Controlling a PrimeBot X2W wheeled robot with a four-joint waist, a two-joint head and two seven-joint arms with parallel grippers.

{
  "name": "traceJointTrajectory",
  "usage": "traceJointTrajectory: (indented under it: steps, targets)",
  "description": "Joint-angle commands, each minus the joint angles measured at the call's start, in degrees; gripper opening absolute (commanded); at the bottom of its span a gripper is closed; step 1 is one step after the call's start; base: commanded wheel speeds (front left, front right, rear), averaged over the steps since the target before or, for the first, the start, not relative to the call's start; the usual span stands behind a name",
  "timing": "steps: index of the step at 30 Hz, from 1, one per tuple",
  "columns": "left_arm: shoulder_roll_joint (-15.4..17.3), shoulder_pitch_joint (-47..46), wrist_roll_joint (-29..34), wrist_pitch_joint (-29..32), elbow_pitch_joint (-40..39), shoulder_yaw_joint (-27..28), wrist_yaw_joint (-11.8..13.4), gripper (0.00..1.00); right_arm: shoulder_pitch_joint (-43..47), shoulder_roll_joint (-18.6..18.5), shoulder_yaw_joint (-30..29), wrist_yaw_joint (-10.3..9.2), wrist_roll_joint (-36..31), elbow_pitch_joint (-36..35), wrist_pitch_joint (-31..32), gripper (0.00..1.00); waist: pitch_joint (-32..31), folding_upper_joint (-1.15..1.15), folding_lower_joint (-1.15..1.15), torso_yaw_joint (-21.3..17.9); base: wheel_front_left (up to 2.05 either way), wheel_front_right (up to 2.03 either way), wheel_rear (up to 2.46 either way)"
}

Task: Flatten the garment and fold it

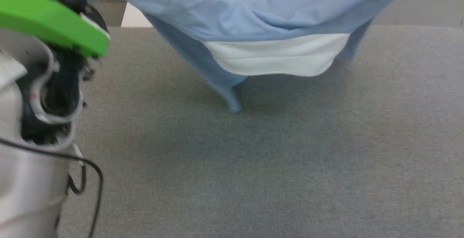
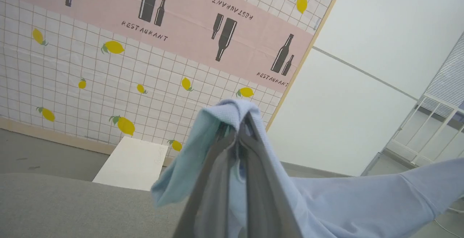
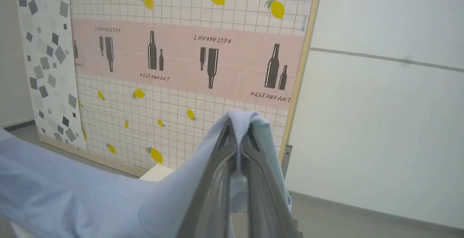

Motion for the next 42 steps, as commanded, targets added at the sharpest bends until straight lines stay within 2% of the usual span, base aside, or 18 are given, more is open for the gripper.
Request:
traceJointTrajectory:
  steps: [1, 8, 13, 17, 23, 24, 25, 27, 31, 34, 38, 42]
  targets:
    - [1.1, -3.1, -0.7, 0.9, 1.1, 0.1, -0.5, 0.00, -2.4, -0.4, 0.6, -0.06, -0.3, 0.4, 0.5, 0.00, -2.5, 0.00, 0.00, -1.6, 0.00, 0.00, 0.00]
    - [1.7, -11.4, -2.0, 6.6, 5.3, -1.4, -0.6, 0.00, -8.9, -1.1, 2.5, -0.06, -0.3, 2.5, 4.1, 0.00, -4.3, 0.00, 0.00, -2.5, 0.00, 0.00, 0.00]
    - [2.9, -16.5, -1.6, 12.4, 8.5, -3.4, 1.0, 0.00, -12.3, -0.8, 3.4, -0.06, -0.2, 4.9, 7.4, 0.00, -2.9, 0.00, 0.00, -3.5, 0.00, 0.00, 0.00]
    - [3.1, -22.1, -0.3, 14.8, 12.1, -4.1, 3.2, 0.00, -16.6, -1.0, 5.2, -0.06, -1.4, 8.7, 7.7, 0.00, -0.1, 0.00, 0.00, -4.7, 0.00, 0.00, 0.00]
    - [2.5, -34.0, 5.7, 13.5, 20.1, -6.3, 5.7, 0.00, -27.3, -0.7, 7.8, -0.06, -4.6, 17.8, 5.5, 0.00, 7.6, 0.00, 0.00, -5.9, 0.00, 0.00, 0.00]
    - [2.0, -36.6, 6.8, 12.5, 21.8, -6.6, 6.1, 0.00, -29.7, -0.5, 8.1, -0.06, -5.2, 19.6, 4.6, 0.00, 9.2, 0.00, 0.00, -6.0, 0.00, 0.00, 0.00]
    - [0.2, -42.5, 8.9, 9.3, 26.0, -6.8, 6.5, 0.00, -35.5, -0.2, 9.4, -0.06, -7.1, 24.3, 1.9, 0.00, 13.0, 0.00, 0.00, -6.3, 0.00, 0.00, 0.00]
    - [-1.2, -46.1, 9.7, 6.8, 28.2, -6.8, 6.5, 0.00, -39.3, 0.2, 9.6, -0.06, -8.0, 27.4, 0.1, 0.00, 15.5, 0.00, 0.00, -6.3, 0.00, 0.00, 0.00]
    - [-4.1, -52.3, 9.9, 0.1, 32.5, -5.4, 5.1, 0.00, -46.4, -0.7, 11.6, -0.06, -10.4, 32.5, -3.5, 0.00, 20.3, 0.00, 0.00, -6.0, 0.00, 0.00, 0.00]
    - [-5.4, -54.8, 10.0, -5.0, 36.2, -4.9, 3.2, 0.00, -50.3, -1.4, 12.1, -0.06, -11.5, 36.5, -6.4, 0.00, 23.5, 0.00, 0.00, -5.4, 0.00, 0.00, 0.00]
    - [-6.3, -55.1, 9.3, -9.4, 39.5, -4.5, 0.5, 0.00, -52.3, -2.4, 12.6, -0.06, -12.3, 40.1, -9.5, 0.00, 26.8, 0.00, 0.00, -4.8, 0.00, 0.00, 0.00]
    - [-7.1, -52.4, 6.8, -13.2, 42.1, -3.3, -3.6, 0.00, -51.1, -3.7, 13.6, -0.06, -12.0, 43.9, -12.7, 0.00, 28.8, 0.00, 0.00, -4.4, 0.00, 0.00, 0.00]
